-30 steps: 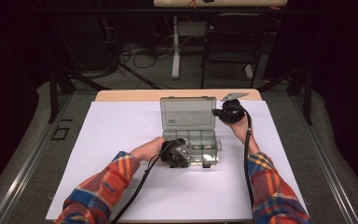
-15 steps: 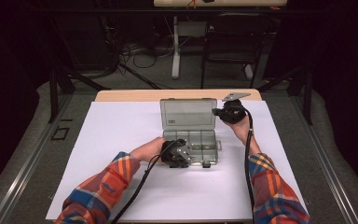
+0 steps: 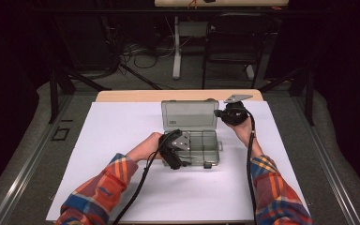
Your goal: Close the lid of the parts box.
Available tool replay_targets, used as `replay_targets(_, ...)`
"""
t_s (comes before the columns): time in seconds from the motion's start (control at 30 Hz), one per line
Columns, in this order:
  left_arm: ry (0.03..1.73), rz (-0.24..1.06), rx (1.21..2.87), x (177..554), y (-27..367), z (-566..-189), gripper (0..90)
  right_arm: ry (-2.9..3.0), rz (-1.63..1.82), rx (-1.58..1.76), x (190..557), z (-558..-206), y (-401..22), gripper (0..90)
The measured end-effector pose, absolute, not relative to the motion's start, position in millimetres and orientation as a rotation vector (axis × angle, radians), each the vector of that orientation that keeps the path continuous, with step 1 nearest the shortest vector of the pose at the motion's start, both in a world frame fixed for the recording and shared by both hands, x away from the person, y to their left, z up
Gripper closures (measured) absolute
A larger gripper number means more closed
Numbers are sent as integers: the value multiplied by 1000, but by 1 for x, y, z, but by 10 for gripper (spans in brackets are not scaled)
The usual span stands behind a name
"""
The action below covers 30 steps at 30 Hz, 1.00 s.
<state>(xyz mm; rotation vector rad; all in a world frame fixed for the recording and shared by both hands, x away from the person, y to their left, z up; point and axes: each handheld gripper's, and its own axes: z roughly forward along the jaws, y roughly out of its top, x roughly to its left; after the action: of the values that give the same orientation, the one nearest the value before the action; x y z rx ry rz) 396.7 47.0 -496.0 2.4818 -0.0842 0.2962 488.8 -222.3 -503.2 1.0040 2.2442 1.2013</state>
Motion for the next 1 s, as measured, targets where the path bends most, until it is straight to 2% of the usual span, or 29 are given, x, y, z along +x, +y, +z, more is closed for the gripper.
replay_targets(0.2,81,418,2407,403,70,-479,30,2237,1208,994,486,-503,-223,900)
replay_targets(0.3,164,501,2411,409,81,-471,0,2236,1208,989,485,-502,-224,900)
replay_targets(0.5,355,548,2331,425,103,-459,0,2234,1214,984,485,-502,-224,900)
replay_targets(0.6,458,646,2315,435,106,-455,0,2235,1209,984,484,-502,-225,900)
replay_targets(0.73,574,597,2279,453,107,-451,0,2241,1188,973,483,-500,-223,900)
replay_targets(0.9,632,627,2257,465,103,-448,2,2239,1202,973,483,-500,-225,900)
replay_targets(0.93,631,638,2248,465,103,-448,14,2237,1204,976,482,-501,-225,900)
replay_targets(1.0,617,673,2247,463,102,-446,97,2237,1200,971,482,-500,-225,900)
